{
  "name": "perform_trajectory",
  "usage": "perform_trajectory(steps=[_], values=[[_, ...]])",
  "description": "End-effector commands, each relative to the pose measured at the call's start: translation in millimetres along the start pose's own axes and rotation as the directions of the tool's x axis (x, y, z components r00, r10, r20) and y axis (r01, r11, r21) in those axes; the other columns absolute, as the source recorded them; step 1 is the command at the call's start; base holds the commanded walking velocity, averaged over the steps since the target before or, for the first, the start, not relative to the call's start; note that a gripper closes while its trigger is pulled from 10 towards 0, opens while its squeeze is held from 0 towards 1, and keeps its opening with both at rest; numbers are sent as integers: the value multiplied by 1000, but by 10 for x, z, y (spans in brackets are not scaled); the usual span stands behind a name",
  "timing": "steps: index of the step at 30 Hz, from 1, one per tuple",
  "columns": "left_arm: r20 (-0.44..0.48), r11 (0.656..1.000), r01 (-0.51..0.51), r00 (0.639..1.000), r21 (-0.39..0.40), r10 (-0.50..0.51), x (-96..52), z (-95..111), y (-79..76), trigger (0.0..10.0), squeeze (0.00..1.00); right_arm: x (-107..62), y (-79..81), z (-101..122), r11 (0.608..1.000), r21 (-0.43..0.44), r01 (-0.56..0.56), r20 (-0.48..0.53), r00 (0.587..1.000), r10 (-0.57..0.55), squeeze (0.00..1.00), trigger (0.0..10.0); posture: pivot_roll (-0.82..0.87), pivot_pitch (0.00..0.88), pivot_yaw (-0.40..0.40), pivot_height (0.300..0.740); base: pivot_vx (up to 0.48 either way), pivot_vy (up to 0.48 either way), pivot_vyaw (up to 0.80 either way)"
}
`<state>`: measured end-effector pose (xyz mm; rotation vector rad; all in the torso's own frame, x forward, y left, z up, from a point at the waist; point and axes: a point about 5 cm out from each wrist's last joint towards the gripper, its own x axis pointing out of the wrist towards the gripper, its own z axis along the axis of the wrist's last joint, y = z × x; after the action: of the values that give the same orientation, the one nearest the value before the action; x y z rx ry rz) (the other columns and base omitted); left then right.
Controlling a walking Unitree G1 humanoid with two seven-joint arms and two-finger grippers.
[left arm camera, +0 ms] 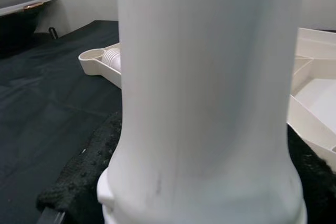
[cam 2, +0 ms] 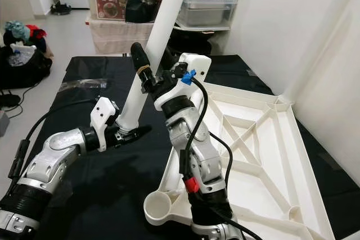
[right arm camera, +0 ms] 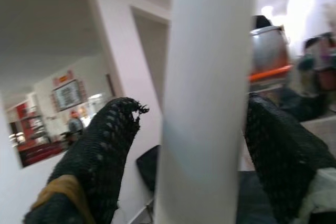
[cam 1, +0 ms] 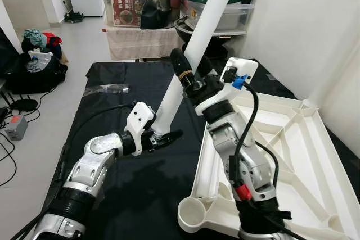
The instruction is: Building children table
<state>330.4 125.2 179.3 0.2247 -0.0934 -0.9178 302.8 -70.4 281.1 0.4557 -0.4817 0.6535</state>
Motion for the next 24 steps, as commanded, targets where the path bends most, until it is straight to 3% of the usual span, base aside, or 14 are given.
perform_trajectory(steps=[1, 2, 3, 4, 5, 10, 17, 18, 21, 24], values=[[-8, 997, 60, 998, 48, -60, -48, 16, -24, 10000, 0, -29, 51, 94, 991, 57, -122, -2, 993, 122, 0, 10000, 67, 0, -54, 740, 0, 0, 0], [-15, 991, 124, 992, 45, -123, -101, 19, -56, 10000, 0, -88, 43, 74, 978, 91, -188, -48, 980, 193, 0, 10000, 70, 0, -59, 740, 0, 0, 0], [-15, 991, 124, 992, 45, -123, -101, 19, -56, 10000, 0, -88, 43, 74, 978, 91, -188, -48, 980, 193, 0, 10000, 70, 0, -59, 740, 0, 0, 0], [-27, 973, 223, 975, 53, -222, -181, 44, -107, 10000, 0, -192, -26, -16, 961, 147, -235, -136, 957, 255, 0, 10000, 76, 0, -63, 740, 0, 0, 0], [-25, 963, 261, 965, 60, -260, -207, 78, -129, 10000, 0, -229, -77, -67, 956, 188, -223, -166, 953, 255, 0, 10000, 80, 0, -66, 740, 0, 0, 0], [7, 934, 351, 936, 66, -352, -244, 216, -207, 10000, 0, -284, -180, -173, 941, 295, -164, -194, 954, 227, 0, 10000, 91, 0, -71, 740, 0, 0, 0], [7, 921, 380, 924, 85, -382, -239, 258, -232, 10000, 0, -318, -143, -234, 919, 356, -170, -193, 949, 250, 0, 10000, 92, 0, -69, 740, 0, 0, 0], [4, 919, 385, 922, 85, -387, -236, 249, -234, 10000, 0, -324, -117, -233, 909, 377, -180, -177, 949, 261, 0, 0, 88, 0, -64, 740, 0, 0, 0], [4, 919, 385, 922, 85, -387, -236, 249, -234, 10000, 0, -324, -117, -233, 909, 377, -180, -177, 949, 261, 0, 0, 88, 0, -64, 740, 0, 0, 0], [-2, 915, 396, 918, 84, -397, -244, 218, -241, 10000, 0, -363, -83, -181, 885, 415, -211, -136, 948, 289, 0, 0, 82, 0, -63, 740, 0, 0, 0]])
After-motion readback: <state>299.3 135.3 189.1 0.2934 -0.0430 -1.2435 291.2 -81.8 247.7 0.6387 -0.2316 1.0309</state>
